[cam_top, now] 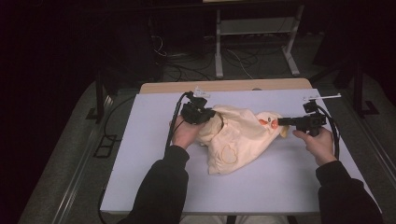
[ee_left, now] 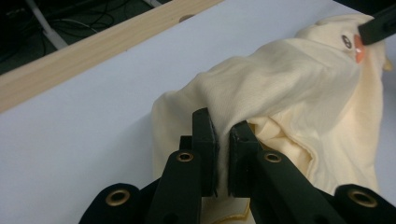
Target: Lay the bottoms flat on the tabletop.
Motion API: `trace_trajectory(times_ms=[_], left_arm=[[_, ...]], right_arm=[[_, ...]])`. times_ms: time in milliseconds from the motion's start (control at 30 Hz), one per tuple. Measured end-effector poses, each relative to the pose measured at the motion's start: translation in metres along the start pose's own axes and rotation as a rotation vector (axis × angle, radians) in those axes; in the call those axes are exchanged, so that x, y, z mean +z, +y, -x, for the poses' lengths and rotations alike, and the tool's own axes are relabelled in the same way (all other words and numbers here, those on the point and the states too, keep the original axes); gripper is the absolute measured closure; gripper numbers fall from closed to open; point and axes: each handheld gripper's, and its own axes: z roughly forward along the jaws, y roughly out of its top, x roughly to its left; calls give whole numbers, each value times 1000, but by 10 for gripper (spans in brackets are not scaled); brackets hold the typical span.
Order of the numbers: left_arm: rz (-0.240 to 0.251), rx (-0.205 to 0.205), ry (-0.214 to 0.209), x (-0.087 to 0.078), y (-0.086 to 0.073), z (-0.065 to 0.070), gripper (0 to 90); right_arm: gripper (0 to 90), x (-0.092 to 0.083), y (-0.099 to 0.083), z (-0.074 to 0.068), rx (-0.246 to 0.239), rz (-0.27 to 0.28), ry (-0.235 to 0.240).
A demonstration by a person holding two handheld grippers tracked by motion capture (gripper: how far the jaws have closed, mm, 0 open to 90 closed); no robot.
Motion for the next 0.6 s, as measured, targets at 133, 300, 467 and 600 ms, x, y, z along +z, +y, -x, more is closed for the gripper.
trace_trajectory(times_ms=[133,300,467,600], left_arm=[[-2,30,-5,-13,7,1,824],[-4,68,8,-31,12,1,825],[-31,105,7,-43,13,2,825],[-63,150,9,-53,10,5,826]], right_arm=[[843,7,11,-2,6,3,6],[844,15,26,-7,8,9,14],[846,25,44,-19,-44,-14,-27],[846,33,57,-33,-108,-52,-74]])
